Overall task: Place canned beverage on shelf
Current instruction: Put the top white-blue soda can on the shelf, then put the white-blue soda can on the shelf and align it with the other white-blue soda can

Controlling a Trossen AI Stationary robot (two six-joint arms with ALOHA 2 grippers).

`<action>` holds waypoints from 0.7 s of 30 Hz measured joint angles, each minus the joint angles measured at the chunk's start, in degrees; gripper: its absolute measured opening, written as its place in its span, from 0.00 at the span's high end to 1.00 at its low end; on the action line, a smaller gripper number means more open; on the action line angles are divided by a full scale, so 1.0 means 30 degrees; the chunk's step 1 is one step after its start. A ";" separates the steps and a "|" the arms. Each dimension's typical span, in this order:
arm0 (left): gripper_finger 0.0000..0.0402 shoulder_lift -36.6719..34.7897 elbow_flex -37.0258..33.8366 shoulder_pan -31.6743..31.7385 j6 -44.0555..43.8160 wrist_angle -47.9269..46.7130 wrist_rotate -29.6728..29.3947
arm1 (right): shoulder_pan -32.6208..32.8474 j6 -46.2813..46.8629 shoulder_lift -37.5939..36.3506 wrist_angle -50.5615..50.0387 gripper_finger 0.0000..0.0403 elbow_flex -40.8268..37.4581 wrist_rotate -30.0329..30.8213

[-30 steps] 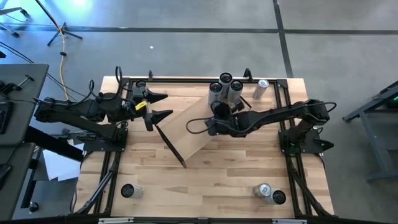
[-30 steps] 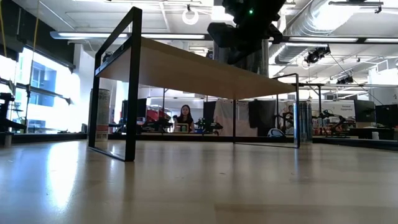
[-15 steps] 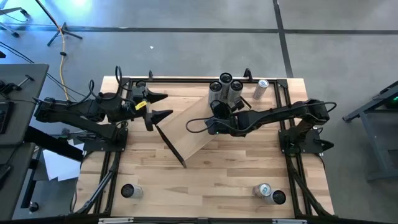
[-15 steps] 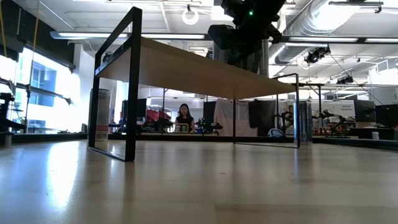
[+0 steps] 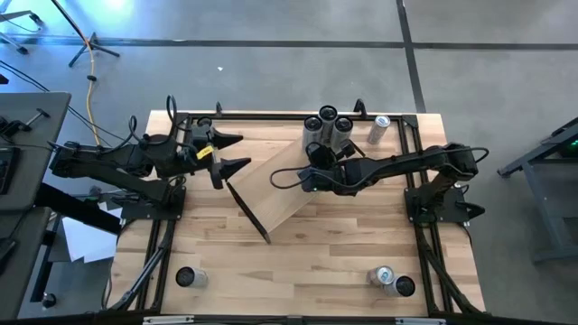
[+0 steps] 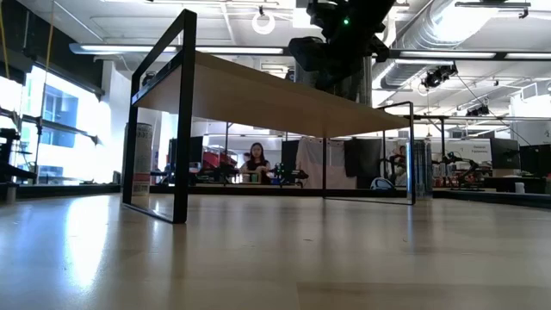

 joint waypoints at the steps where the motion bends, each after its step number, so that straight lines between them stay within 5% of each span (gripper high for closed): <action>1: 0.08 0.0002 0.0000 0.0001 0.0001 0.0000 0.0000 | 0.0000 0.0000 0.0000 0.0000 1.00 0.0000 0.0007; 13: 0.08 -0.0001 0.0000 -0.0006 0.0001 -0.0007 -0.0007 | -0.0007 0.0000 0.0000 0.0000 1.00 0.0000 -0.0020; 21: 0.08 0.0006 0.0000 -0.0006 -0.0006 -0.0015 -0.0015 | 0.0379 0.0030 -0.0453 -0.0232 1.00 0.0000 -0.1746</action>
